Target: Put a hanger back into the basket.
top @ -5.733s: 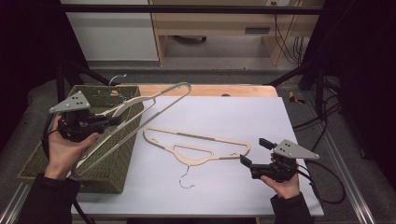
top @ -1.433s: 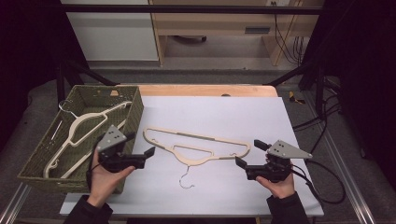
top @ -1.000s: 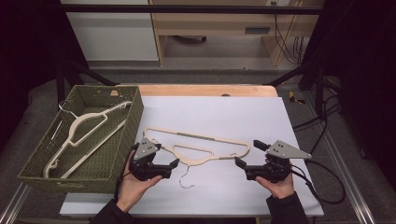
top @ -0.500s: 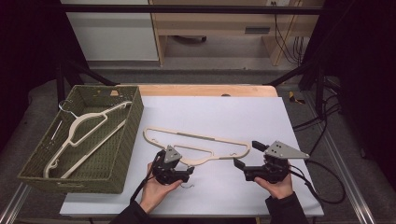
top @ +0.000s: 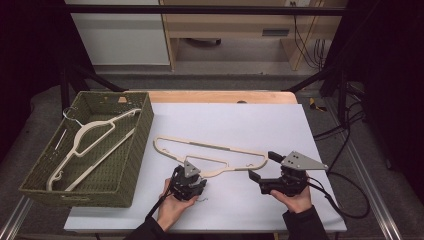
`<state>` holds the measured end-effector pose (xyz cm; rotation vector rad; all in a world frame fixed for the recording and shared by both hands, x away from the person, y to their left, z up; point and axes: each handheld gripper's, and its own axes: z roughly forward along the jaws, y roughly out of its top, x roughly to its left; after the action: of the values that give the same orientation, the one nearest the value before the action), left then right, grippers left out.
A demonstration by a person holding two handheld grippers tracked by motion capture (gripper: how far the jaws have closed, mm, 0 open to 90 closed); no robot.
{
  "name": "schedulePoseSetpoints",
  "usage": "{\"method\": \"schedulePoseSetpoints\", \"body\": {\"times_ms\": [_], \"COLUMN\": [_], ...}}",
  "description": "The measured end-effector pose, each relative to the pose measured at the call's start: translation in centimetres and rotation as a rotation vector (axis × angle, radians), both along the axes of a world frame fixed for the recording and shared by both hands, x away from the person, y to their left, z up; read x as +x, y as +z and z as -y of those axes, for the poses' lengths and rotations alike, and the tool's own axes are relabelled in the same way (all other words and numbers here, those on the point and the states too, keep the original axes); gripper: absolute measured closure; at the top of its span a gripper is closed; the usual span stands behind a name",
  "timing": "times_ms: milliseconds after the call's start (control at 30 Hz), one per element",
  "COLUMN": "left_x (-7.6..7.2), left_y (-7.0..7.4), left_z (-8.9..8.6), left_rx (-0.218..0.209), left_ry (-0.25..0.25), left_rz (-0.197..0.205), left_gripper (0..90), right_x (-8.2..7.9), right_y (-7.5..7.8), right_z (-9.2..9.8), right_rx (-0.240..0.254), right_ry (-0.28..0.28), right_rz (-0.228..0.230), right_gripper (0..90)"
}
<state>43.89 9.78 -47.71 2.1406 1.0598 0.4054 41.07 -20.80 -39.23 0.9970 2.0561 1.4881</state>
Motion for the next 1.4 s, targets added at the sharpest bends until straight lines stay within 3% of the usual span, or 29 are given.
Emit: {"method": "schedulePoseSetpoints", "body": {"times_ms": [67, 267, 333, 533, 733, 867, 1000, 1100, 1167, 1300, 1400], "left_x": [0.0, -0.5, -0.7, -0.6, -0.3, -0.7, -0.9, -1.0, -1.4, -1.6, -1.6], "left_y": [0.0, 0.0, 0.0, 0.1, 0.5, 0.6, 0.3, 0.2, 0.2, 0.1, 0.1], "left_z": [0.0, 0.7, 1.0, 1.2, 0.3, -0.6, -1.5, -1.1, -0.7, -0.2, 0.0], "left_rx": [-0.002, 0.046, 0.069, 0.078, 0.049, 0.044, 0.014, -0.004, 0.034, 0.044, 0.072], "left_ry": [0.014, 0.043, 0.039, 0.023, -0.019, -0.039, -0.023, 0.004, 0.017, 0.046, 0.041], "left_rz": [-0.002, 0.025, 0.036, 0.019, -0.036, -0.043, -0.046, -0.045, -0.02, -0.008, 0.003], "left_gripper": [67.6, 73.8, 76.2, 84.2, 86.9, 87.9, 87.1, 83.4, 83.4, 84.5, 87.1], "right_x": [0.0, 0.1, 0.1, 0.1, 0.1, 0.0, 0.0, 0.0, 0.0, 0.0, 0.1], "right_y": [0.0, -0.1, -0.1, -0.2, -0.2, -0.1, -0.1, -0.1, -0.1, -0.1, -0.2], "right_z": [0.0, -0.2, -0.2, -0.4, -0.4, -0.3, -0.3, -0.4, -0.5, -0.7, -1.1], "right_rx": [0.0, -0.006, -0.009, -0.004, -0.006, -0.002, 0.002, -0.001, -0.002, -0.006, -0.017], "right_ry": [-0.001, 0.004, 0.01, 0.008, 0.012, 0.011, 0.011, 0.011, 0.012, 0.017, 0.028], "right_rz": [0.0, -0.003, 0.0, -0.007, -0.008, -0.006, -0.005, -0.007, -0.007, -0.009, -0.006], "right_gripper": [9.1, 9.1, 9.1, 9.1, 9.1, 9.1, 9.2, 9.2, 9.2, 9.2, 9.2]}}
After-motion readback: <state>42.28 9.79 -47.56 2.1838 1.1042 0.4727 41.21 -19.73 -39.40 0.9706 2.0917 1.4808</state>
